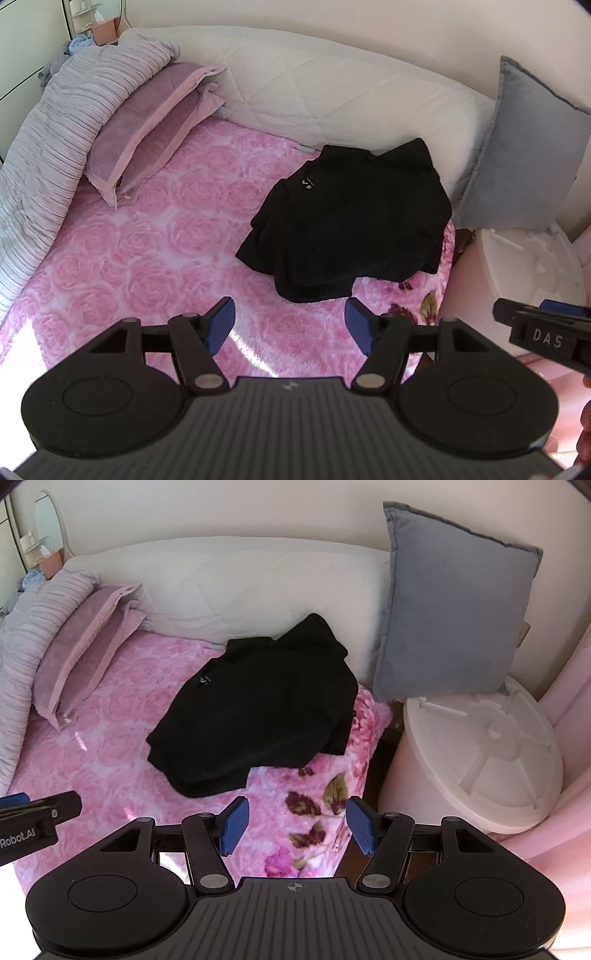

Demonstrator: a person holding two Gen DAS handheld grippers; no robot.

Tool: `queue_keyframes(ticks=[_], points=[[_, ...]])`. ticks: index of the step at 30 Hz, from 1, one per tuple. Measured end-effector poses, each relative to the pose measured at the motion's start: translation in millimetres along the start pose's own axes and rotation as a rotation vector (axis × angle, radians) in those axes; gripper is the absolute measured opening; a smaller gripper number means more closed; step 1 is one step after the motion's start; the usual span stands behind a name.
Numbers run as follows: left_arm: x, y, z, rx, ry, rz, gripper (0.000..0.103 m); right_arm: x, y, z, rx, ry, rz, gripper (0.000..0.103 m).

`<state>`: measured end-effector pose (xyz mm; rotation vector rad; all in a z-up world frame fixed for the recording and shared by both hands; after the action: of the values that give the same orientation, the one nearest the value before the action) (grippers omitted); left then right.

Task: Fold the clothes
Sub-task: 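Move both grippers toward the crumpled black garment on the bed, then grasp the black garment with both grippers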

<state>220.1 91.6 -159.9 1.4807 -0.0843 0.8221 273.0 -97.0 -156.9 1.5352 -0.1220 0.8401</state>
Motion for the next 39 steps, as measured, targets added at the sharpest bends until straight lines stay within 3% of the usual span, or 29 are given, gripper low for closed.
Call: queue_keyframes(ticks=[16,21,24,33,39], points=[[28,-85,7,0.020,0.003,-0.074,0.062,36,-75,39,0.029,0.009,0.020,0.062],[31,-112,12,-0.004,-0.016,-0.071,0.062,38,-105,46,0.057,0.020,-0.019,0.062],[26,-134,15,-0.008,-0.049,-0.108,0.062,36,-124,49,0.065,0.031,-0.052,0.062],[13,-191,12,-0.035,-0.007,-0.202,0.061,33,-183,52,0.149,-0.037,-0.135,0.062],[18,-227,7,-0.038,0.017,-0.223,0.061,28,-224,49,0.166,-0.059,-0.171,0.062]])
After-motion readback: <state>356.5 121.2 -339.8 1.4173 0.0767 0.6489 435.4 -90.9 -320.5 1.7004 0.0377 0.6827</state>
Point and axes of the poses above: each gripper's, at about its wrist camera, not at the fingertips, and y roughly against the way its jaws point, z to its right, x to its top, the point moved 10 cm from there along -y, roughly the way its jaws point, and after that the axes turned 13 degrees about y, right-handed, at the moved point
